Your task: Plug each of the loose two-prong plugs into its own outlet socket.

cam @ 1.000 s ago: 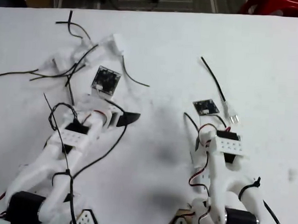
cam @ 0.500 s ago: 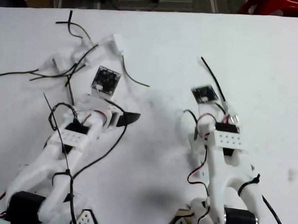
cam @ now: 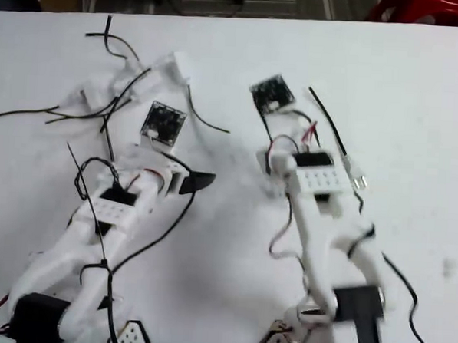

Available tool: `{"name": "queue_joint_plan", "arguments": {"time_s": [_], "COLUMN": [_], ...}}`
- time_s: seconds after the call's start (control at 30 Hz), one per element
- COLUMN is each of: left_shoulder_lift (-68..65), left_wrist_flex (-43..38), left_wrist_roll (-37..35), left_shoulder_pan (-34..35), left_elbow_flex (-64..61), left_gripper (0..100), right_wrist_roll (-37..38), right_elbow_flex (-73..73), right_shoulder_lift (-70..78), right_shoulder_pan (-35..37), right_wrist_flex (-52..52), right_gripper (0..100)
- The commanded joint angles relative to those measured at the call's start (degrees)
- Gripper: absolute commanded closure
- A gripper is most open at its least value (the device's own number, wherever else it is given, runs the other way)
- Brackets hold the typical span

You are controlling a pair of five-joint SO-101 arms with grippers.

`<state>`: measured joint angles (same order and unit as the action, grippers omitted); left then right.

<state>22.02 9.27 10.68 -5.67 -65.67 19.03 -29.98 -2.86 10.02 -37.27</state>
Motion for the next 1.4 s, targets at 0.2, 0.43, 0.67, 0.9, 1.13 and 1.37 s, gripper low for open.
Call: {"name": "queue_joint_plan", "arguments": {"time_s": [0.2,0.43,0.67,0.9,1.13,1.37], "left_shoulder_lift": [2.3,2.3,2.3,2.3,2.3,2.3], "left_wrist_flex": [-0.9,-0.9,-0.9,-0.9,-0.9,-0.9], "left_wrist_roll": [0.5,0.5,0.5,0.5,0.5,0.5], "left_shoulder_pan": [-0.6,-0.6,-0.6,-0.6,-0.6,-0.6], "left_elbow_flex": [0.4,0.4,0.4,0.4,0.4,0.4], "left_gripper": [55,55,55,55,55,55], "right_wrist_roll": [-26.6,-27.6,-27.1,-10.7,5.9,11.8], "right_elbow_flex": [44.9,67.3,85.7,105.6,97.8,87.7], "right_shoulder_lift": [34.6,48.1,52.4,51.7,52.3,55.4], "right_shoulder_pan": [-4.1,-4.7,-7.1,-10.4,-19.5,-24.2], "right_wrist_flex": [-13.3,-25.5,-38.6,-57.9,-61.2,-61.1], "right_gripper": [97.9,92.2,70.7,71.3,75.5,77.2]}}
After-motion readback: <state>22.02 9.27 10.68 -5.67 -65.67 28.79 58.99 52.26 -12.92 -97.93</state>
